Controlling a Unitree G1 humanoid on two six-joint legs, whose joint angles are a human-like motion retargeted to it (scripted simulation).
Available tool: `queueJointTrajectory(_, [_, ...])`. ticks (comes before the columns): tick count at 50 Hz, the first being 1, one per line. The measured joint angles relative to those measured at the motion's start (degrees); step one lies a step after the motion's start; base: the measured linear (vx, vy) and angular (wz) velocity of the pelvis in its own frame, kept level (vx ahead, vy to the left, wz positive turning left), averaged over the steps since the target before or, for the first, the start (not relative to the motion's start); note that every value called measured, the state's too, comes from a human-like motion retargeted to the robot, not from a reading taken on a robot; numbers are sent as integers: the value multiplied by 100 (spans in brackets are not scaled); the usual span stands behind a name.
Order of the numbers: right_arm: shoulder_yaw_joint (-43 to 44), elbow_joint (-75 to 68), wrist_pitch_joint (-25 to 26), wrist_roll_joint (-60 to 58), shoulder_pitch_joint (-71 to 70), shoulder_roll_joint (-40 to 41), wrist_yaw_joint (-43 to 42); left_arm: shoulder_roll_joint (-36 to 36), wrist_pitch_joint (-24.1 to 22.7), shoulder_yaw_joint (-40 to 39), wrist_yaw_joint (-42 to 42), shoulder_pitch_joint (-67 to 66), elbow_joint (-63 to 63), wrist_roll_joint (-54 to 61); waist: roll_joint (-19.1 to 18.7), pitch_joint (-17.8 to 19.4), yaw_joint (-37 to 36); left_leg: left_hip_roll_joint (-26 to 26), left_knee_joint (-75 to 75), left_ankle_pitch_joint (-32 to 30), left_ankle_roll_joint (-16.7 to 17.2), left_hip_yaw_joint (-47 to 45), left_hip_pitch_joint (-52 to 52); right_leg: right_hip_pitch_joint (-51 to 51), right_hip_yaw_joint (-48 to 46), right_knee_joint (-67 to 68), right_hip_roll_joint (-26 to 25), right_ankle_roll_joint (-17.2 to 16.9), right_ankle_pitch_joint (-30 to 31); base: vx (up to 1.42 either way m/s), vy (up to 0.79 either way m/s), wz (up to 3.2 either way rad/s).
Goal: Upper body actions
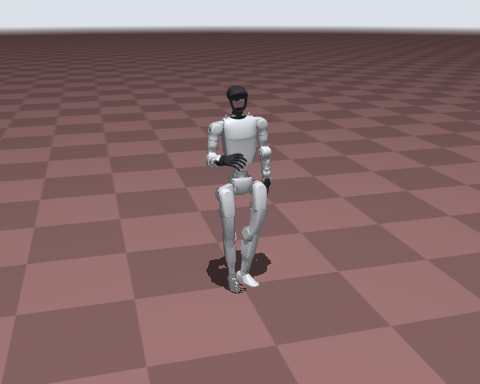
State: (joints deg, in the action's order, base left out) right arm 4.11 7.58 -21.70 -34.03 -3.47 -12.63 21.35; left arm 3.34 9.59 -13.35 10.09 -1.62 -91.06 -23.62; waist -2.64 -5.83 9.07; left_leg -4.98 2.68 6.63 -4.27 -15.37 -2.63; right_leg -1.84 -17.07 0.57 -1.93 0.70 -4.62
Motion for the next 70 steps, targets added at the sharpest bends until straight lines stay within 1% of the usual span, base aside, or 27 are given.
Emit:
queueJointTrajectory(2, [-344, 243, -445, 1211, -395, 131, -723, 2, 4, 6, -17, -6, 1, -22, 6, -21, -32, 3, -5, 4, 1, -19, 13, -4, 12, 4, -5, 4, 5, 0, 0, 0])
queueJointTrajectory(5, [-734, 538, -974, 2225, -1017, 225, -2160, 1, 5, 14, -19, -29, -3, -16, 26, -65, -91, 6, -14, 6, 0, -30, 32, -5, 21, 13, -13, 9, 6, 0, 0, 0])
queueJointTrajectory(7, [-909, 664, -1147, 2183, -1512, 262, -3177, -6, 4, 33, -9, -49, -10, -7, 41, -97, -136, 3, -24, 6, -5, -21, 48, -4, 12, 18, -19, 13, 4, 0, 0, 0])
queueJointTrajectory(10, [-1107, 689, -959, 1682, -2333, 315, -3988, -1, 2, 75, -7, -72, -19, -12, 61, -124, -176, -18, -61, 13, -25, 24, 109, 7, -29, 28, -33, 19, -1, 0, 0, 0])
queueJointTrajectory(13, [-1167, 288, -398, 1144, -3176, 439, -3630, 14, -2, 76, -39, -83, -31, -51, 93, -129, -173, -36, -88, 20, -36, 88, 172, 27, -91, 37, -32, 19, -7, -3, -2, 13])
queueJointTrajectory(17, [-1181, -623, 977, -10, -3975, 495, -1919, 49, 10, 41, -47, -66, -84, -59, 138, -131, -136, -50, -117, 16, -40, 218, 236, 74, -199, 36, -23, 5, -26, -2, -4, 28])
queueJointTrajectory(19, [-1218, -928, 1471, -610, -4152, 474, -1327, 68, 15, 10, -50, -48, -107, -57, 156, -137, -128, -54, -114, -2, -41, 273, 222, 93, -235, 32, -18, -5, -41, 1, -1, 25])
queueJointTrajectory(20, [-1240, -987, 1651, -786, -4194, 443, -1152, 79, 15, -8, -49, -39, -113, -59, 166, -139, -128, -56, -108, -13, -41, 295, 206, 101, -246, 30, -16, -10, -49, 3, -1, 21])
queueJointTrajectory(22, [-1288, -796, 1485, -732, -4081, 370, -1289, 91, 13, -50, -49, -40, -104, -77, 187, -134, -134, -59, -87, -38, -35, 332, 169, 128, -267, 23, -5, -19, -66, 6, -1, 21])
queueJointTrajectory(25, [-1264, -99, 1162, -366, -3636, 175, -2565, 108, 10, -121, -49, -24, -110, -63, 212, -117, -99, -73, -52, -54, -28, 421, 122, 160, -336, 7, 14, -31, -92, 6, -1, 27])
queueJointTrajectory(28, [-1034, 690, 593, -49, -3066, -45, -4405, 105, 19, -168, -45, -43, -153, -2, 199, -103, -32, -91, -51, -44, -29, 485, 127, 174, -389, -2, 22, -38, -110, 2, 0, 15])
queueJointTrajectory(31, [-761, 1283, 135, 152, -2502, -226, -5928, 96, 27, -211, -47, -95, -192, 19, 167, -112, 18, -82, -59, -24, -23, 435, 126, 146, -351, -2, 16, -34, -107, 1, 0, -8])
queueJointTrajectory(33, [-570, 1539, 72, 210, -2193, -314, -6664, 87, 32, -226, -49, -149, -208, 21, 139, -127, 43, -64, -63, -8, -14, 353, 118, 108, -280, 2, 5, -26, -94, 2, 1, -36])
queueJointTrajectory(37, [-113, 1858, 259, -28, -1721, -425, -7284, 68, 52, -235, -42, -231, -236, -3, 82, -141, 113, -19, -81, 32, 4, 146, 120, 23, -128, 12, -22, -2, -52, 0, 0, -47])
queueJointTrajectory(42, [555, 1913, 651, -272, -1396, -464, -7517, 54, 63, -185, -54, -254, -199, -22, 74, -85, 165, 41, -89, 66, 27, -109, 151, -33, 55, 35, -58, 22, 0, -3, -3, -48])
queueJointTrajectory(45, [1074, 1599, 1023, -409, -1445, -503, -7585, 38, 69, -108, -58, -223, -135, -36, 80, -54, 228, 66, -113, 83, 38, -210, 190, -62, 123, 50, -76, 30, 26, -6, -2, -31])
queueJointTrajectory(47, [1346, 1136, 1365, -448, -1641, -512, -7344, 17, 53, -30, -63, -211, -73, -71, 70, -64, 260, 76, -141, 93, 36, -261, 212, -90, 161, 57, -93, 31, 41, -4, -1, -27])
queueJointTrajectory(50, [1646, 178, 2145, -375, -2105, -426, -6082, 2, 9, 87, -87, -213, 44, -274, 65, -89, 223, 112, -154, 100, 46, -400, 216, -136, 286, 76, -117, 33, 70, -2, 1, -39])
queueJointTrajectory(53, [1865, -820, 3166, 48, -2479, -362, -4139, 34, -22, 151, -130, -230, 118, -502, 99, -98, 229, 121, -155, 107, 54, -454, 237, -138, 323, 84, -117, 35, 84, -1, 0, -9])
queueJointTrajectory(55, [1872, -1077, 3873, 466, -2517, -329, -3408, 54, -33, 150, -86, -224, 128, -519, 114, -88, 220, 117, -151, 110, 54, -456, 245, -131, 321, 85, -113, 36, 83, 0, 0, 0])
queueJointTrajectory(57, [1752, -796, 3525, 763, -2327, -261, -3381, 58, -24, 106, -49, -223, 110, -427, 131, -68, 213, 103, -146, 107, 52, -424, 249, -110, 294, 80, -102, 36, 73, 2, -3, 10])
queueJointTrajectory(59, [1560, -321, 2587, 847, -2049, -230, -4114, 44, -4, 38, -54, -212, 45, -264, 131, -63, 242, 80, -156, 108, 43, -351, 258, -95, 233, 73, -95, 36, 58, 5, -5, 31])
queueJointTrajectory(61, [1300, 188, 1516, 450, -1794, -246, -5056, 12, 5, -6, -71, -210, -44, -78, 87, -78, 295, 58, -180, 118, 27, -246, 276, -94, 144, 70, -96, 29, 38, 3, 0, 43])
queueJointTrajectory(62, [1155, 433, 1124, 197, -1694, -263, -5515, 1, 13, -27, -67, -209, -79, 0, 66, -84, 330, 49, -188, 121, 22, -194, 280, -94, 100, 69, -93, 24, 28, 0, 2, 43])
queueJointTrajectory(63, [995, 657, 939, -6, -1624, -293, -5879, -2, 24, -48, -50, -207, -99, 54, 53, -87, 372, 44, -188, 122, 21, -151, 276, -95, 65, 68, -87, 20, 20, -1, 1, 34])
queueJointTrajectory(65, [644, 1068, 764, -233, -1575, -354, -6031, 1, 32, -69, -37, -216, -103, 65, 47, -85, 397, 44, -178, 113, 25, -115, 257, -90, 46, 66, -79, 16, 9, -1, 0, 12])
queueJointTrajectory(70, [-280, 1454, 656, 207, -1842, -342, -5417, 25, 8, -6, -51, -230, -52, -84, 77, -84, 292, 22, -155, 81, 19, -67, 237, -48, 31, 59, -52, 13, -2, 0, 0, 0])
